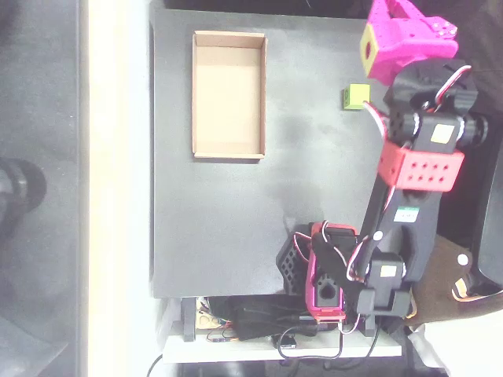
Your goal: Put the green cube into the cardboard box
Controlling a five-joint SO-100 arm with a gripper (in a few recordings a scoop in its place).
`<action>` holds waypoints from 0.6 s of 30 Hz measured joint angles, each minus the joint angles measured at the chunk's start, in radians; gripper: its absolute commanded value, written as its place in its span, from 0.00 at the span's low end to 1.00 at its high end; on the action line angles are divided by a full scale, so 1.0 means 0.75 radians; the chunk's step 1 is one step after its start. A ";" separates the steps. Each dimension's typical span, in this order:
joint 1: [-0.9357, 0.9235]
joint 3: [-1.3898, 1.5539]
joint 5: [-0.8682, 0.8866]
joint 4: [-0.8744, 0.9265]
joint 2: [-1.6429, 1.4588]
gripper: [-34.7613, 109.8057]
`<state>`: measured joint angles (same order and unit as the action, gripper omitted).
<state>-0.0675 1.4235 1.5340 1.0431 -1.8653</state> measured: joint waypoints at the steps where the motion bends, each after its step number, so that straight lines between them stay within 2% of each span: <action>1: -0.022 0.000 0.000 0.000 0.031 0.25; 11: -0.213 -0.002 0.000 0.000 0.297 0.25; 18: -0.223 -0.002 0.000 0.000 0.436 0.25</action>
<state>-0.2347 1.4220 1.5340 1.0431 -1.5386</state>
